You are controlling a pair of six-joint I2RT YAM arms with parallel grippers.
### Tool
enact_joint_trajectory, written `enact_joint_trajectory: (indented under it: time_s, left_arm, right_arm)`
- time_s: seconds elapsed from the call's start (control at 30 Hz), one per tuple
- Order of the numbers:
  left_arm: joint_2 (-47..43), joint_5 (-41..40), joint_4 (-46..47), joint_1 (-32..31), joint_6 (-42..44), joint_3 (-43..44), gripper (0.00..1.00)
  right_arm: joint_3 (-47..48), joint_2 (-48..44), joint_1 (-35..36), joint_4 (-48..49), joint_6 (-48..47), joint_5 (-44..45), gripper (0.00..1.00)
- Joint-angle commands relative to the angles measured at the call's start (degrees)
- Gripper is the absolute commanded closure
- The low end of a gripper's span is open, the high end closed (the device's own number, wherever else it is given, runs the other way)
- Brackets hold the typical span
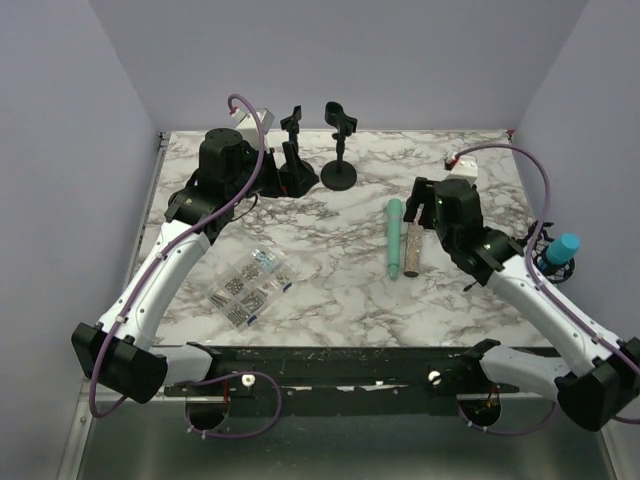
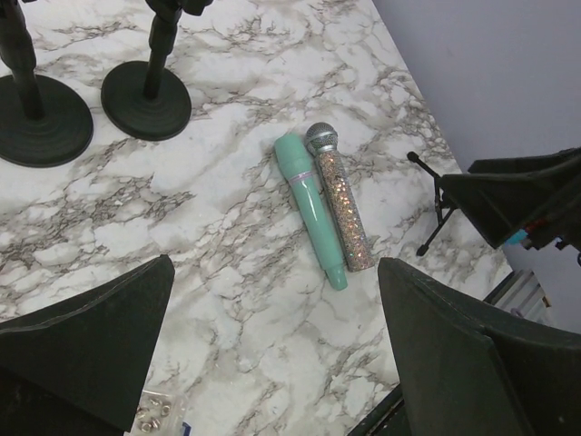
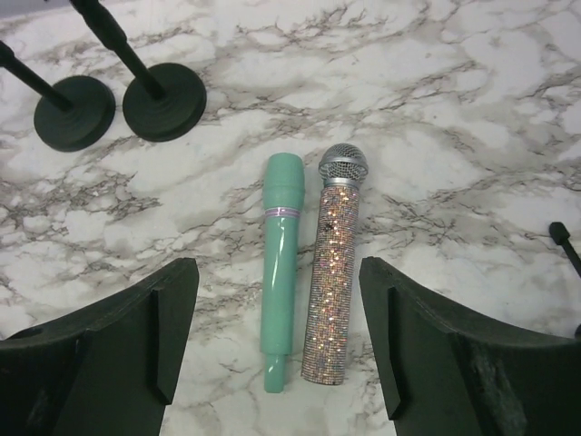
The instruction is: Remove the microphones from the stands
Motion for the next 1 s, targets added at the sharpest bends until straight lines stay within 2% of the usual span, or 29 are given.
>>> enact_joint_trajectory:
  time_s: [0.0, 0.2, 0.37, 0.6, 0.9, 0.97]
  left_arm:
    - [-1.66, 1.54, 1.53, 0.34, -0.72, -0.7, 0.02]
    - [-2.41, 2.57, 2.29, 0.27, -1.42, -1.19, 0.02]
    - [-2.64, 2.91, 2.33, 0.15, -1.51, -1.23, 0.01]
    - [-2.69, 3.94, 2.59, -0.13, -1.96, -1.23, 0.02]
    - [-2.99, 2.87, 2.31, -0.65, -1.39, -1.23, 0.01]
    - [-2.92, 2.55, 2.22, -0.9, -1.25, -1.23, 0.02]
  right_arm:
    - [-3.36, -9.29, 0.1, -2.54, -1.2, 4.2, 0.21]
    - [-2.1, -18.95, 0.11, -13.73, 4.79, 11.81, 0.21]
    - [1.82, -21.81, 0.11, -24.44, 9.65, 20.91, 0.22]
    - [9.8, -19.56, 0.11, -37.88, 16.08, 30.74, 0.22]
    - [15.08, -16.27, 0.11, -56.27, 32.73, 39.74, 0.25]
    - [15.77, -15.45, 0.11, -61.52, 38.14, 43.0, 0.3]
